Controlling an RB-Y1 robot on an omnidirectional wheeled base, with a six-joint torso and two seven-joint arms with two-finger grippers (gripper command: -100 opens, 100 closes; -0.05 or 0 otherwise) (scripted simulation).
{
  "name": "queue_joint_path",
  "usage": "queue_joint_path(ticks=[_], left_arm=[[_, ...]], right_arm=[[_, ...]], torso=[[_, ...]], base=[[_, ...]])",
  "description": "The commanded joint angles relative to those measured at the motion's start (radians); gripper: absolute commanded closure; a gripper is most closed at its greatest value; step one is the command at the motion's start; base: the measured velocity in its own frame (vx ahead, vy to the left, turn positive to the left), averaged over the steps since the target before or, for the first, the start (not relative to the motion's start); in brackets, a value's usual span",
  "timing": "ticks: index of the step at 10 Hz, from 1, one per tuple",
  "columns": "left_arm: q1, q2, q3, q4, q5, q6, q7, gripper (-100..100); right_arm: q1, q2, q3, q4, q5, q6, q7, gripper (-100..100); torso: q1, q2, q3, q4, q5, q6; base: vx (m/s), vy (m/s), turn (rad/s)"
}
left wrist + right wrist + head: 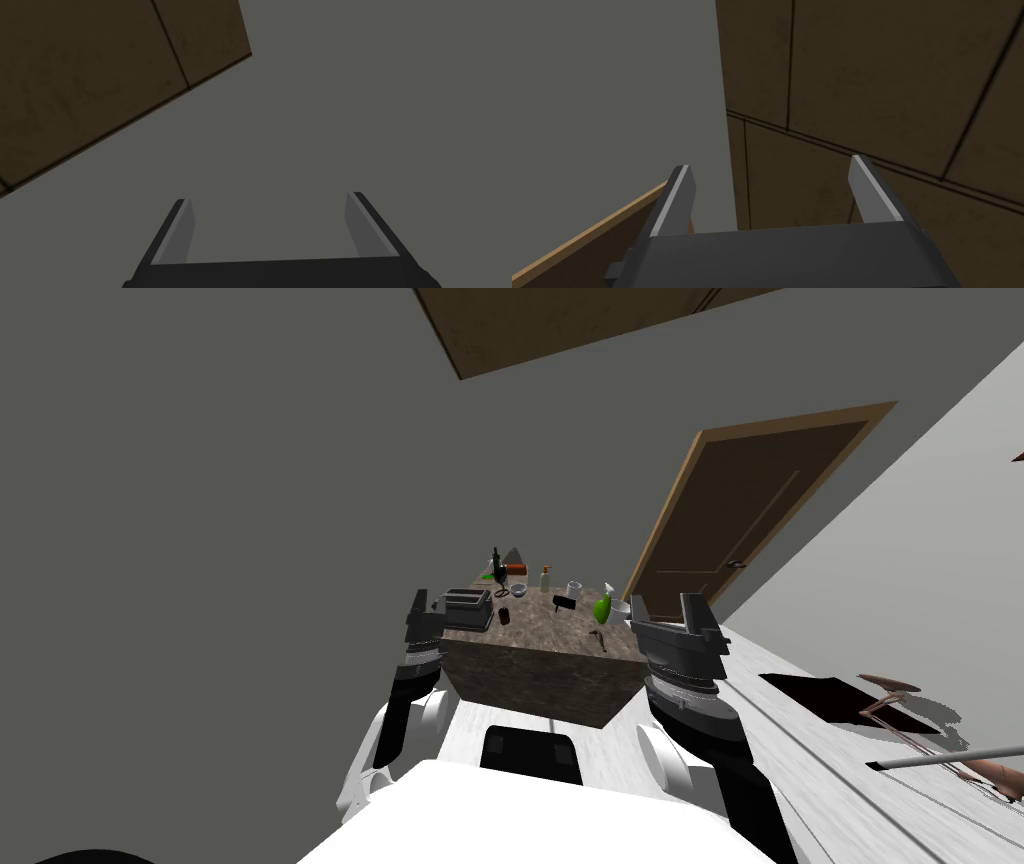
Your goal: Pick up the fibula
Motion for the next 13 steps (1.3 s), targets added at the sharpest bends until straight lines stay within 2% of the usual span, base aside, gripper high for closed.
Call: queue_joint_path(ticks=[1, 2, 6, 11, 12, 13], left_arm=[[0.000, 0.000, 0.000, 0.000, 0.000, 0.000, 0.000, 0], [0.000, 0.000, 0.000, 0.000, 0.000, 0.000, 0.000, 0], [0.000, 0.000, 0.000, 0.000, 0.000, 0.000, 0.000, 0], [0.000, 0.000, 0.000, 0.000, 0.000, 0.000, 0.000, 0], [0.000, 0.000, 0.000, 0.000, 0.000, 0.000, 0.000, 0], [0.000, 0.000, 0.000, 0.000, 0.000, 0.000, 0.000, 0]], right_arm=[[-0.018, -0.028, 0.003, 0.012, -0.017, 0.019, -0.017, -100], [-0.045, -0.053, 0.009, 0.031, -0.041, 0.048, -0.041, -100], [-0.126, -0.091, 0.024, 0.088, -0.117, 0.137, -0.119, -100], [-0.262, -0.118, 0.050, 0.194, -0.250, 0.283, -0.253, -100], [-0.262, -0.118, 0.050, 0.194, -0.250, 0.294, -0.255, -100], [-0.292, -0.121, 0.056, 0.219, -0.281, 0.325, -0.287, -100]], torso=[[0.000, 0.000, 0.000, 0.000, 0.000, 0.000], [-0.002, 0.000, 0.000, 0.000, 0.000, 0.000], [-0.006, 0.002, 0.001, 0.000, -0.001, 0.000], [-0.006, 0.001, 0.001, 0.000, -0.002, 0.000], [-0.008, 0.001, 0.001, 0.000, -0.002, 0.000], [-0.006, 0.001, 0.001, 0.000, -0.002, 0.000]], base=[[-0.009, -0.027, 0.000], [-0.015, -0.079, 0.004], [-0.032, -0.084, 0.003], [-0.027, -0.096, -0.008], [-0.018, -0.084, 0.004], [-0.020, -0.058, -0.017]])
